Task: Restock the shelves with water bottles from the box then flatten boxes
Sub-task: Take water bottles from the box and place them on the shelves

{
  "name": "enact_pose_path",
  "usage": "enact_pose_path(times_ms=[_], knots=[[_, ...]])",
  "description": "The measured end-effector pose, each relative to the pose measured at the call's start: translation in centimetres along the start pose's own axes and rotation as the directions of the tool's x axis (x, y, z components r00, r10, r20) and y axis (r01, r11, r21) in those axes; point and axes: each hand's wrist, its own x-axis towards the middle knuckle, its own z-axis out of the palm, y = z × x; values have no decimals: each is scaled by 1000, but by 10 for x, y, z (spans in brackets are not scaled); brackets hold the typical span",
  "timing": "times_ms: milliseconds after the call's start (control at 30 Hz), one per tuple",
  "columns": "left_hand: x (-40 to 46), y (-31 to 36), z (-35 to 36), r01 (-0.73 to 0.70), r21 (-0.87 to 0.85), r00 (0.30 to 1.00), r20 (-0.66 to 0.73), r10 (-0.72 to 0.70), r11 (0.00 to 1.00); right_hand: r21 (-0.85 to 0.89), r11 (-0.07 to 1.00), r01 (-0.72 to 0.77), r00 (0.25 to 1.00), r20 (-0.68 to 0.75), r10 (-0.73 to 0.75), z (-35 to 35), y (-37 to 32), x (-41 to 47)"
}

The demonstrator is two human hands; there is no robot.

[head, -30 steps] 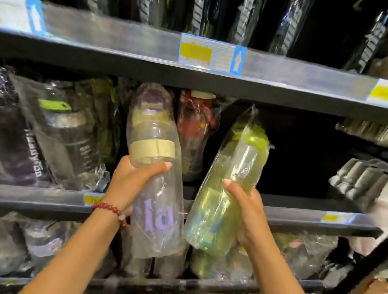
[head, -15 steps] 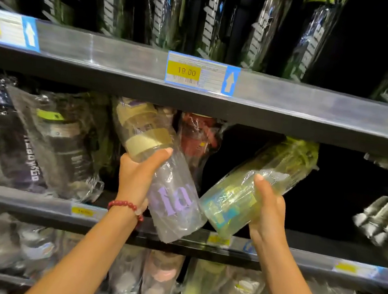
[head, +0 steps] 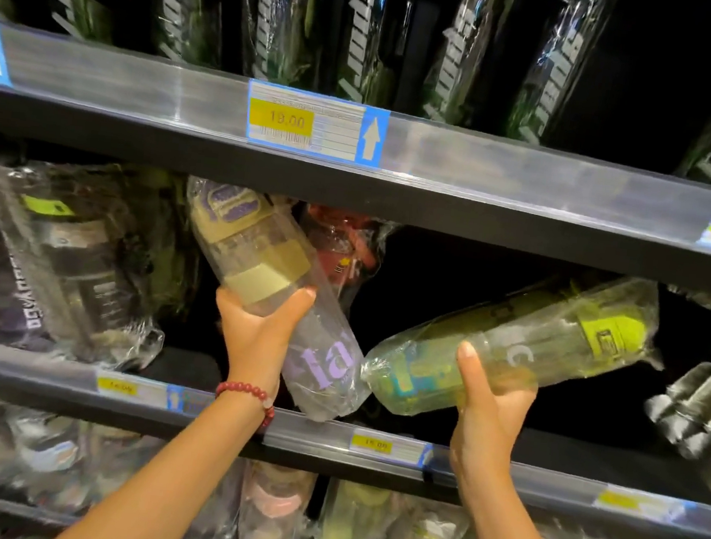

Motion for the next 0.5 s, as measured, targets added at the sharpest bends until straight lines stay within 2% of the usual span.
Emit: enact_pose_path(times_ms=[167, 300, 400, 500], knots=[[11, 3, 1, -43, 78, 997, -53, 47, 996, -25, 999, 24, 1000, -3, -24, 6, 6, 2], [17, 0, -11, -103, 193, 994, -15, 108, 976, -215, 974, 72, 997, 28, -68, 10, 10, -5], [19, 0, -23, -147, 301, 989, 59, 135, 942, -382, 910, 164, 985, 109, -133, 15, 14, -13], [26, 2, -30, -178, 367, 984, 84, 158, 913, -469, 853, 230, 969, 196, -154, 26, 18, -17]])
